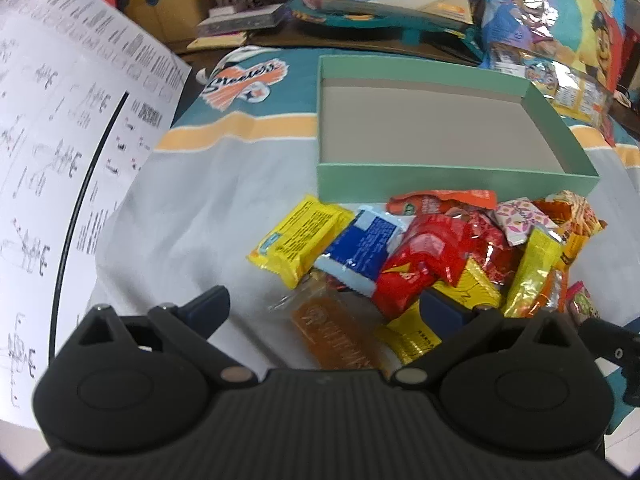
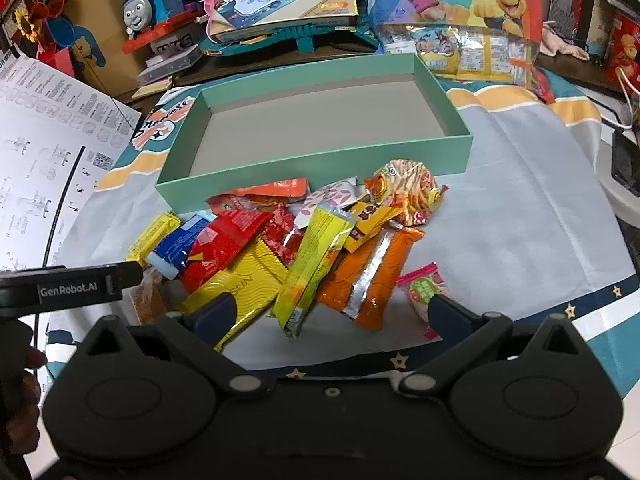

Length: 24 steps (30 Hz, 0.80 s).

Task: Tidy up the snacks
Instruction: 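Move both tools toward the snack pile beside the green tray, then grasp the orange-brown cake pack with left tool while right tool grasps yellow stick snack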

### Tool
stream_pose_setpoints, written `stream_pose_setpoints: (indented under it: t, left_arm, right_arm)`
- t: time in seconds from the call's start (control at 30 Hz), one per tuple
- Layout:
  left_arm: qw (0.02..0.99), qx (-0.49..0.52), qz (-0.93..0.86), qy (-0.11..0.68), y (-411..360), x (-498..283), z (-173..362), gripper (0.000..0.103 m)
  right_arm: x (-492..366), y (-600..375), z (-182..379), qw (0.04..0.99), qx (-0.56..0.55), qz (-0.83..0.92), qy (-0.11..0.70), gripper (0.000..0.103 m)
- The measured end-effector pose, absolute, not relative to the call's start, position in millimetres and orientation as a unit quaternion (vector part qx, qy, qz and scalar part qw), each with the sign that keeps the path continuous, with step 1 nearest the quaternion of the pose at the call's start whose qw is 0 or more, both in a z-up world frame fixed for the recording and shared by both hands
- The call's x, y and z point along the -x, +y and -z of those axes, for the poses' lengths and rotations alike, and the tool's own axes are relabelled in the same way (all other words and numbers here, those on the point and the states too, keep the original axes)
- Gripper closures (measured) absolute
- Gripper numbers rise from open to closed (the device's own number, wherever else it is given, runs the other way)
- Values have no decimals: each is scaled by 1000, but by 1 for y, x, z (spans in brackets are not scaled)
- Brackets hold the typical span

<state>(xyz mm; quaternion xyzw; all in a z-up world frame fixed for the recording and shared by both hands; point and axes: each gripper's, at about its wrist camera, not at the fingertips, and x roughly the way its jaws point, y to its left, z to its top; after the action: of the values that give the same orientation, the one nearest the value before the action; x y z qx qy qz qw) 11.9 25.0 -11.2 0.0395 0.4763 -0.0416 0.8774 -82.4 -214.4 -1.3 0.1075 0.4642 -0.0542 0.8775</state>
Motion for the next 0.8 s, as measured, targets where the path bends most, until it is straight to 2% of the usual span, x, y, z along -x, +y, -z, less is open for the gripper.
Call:
stream_pose_setpoints:
  t: [0.4,0.47,0.53,0.57,0.67,0.73,0.8]
  left_arm:
    - [869,-51,39,491,26,-15,23,0]
    - [867,-52,41,494,25,-16,25,0]
    - [865,-53,42,498,24,-16,27,0]
    - [864,-54,43,499,23,-17,29,0]
    - [862,-54,46,501,24,-17,36,0]
    - [861,-49,43,505,28,-18,43,6]
    - [856,-36,44,514,33,-20,50,20]
  right_arm:
    - [79,-219,7,871,-137,47,469,0]
    - [79,-222,7,873,-146,52,462,11]
    - [78,-224,7,874,-153,53,458,17]
    - [78,-225,8,875,-155,53,456,25]
    - [76,-227,13,872,-168,50,458,36]
    - [75,-229,19,865,-175,47,468,47]
    - [74,-228,24,861,-176,47,476,47]
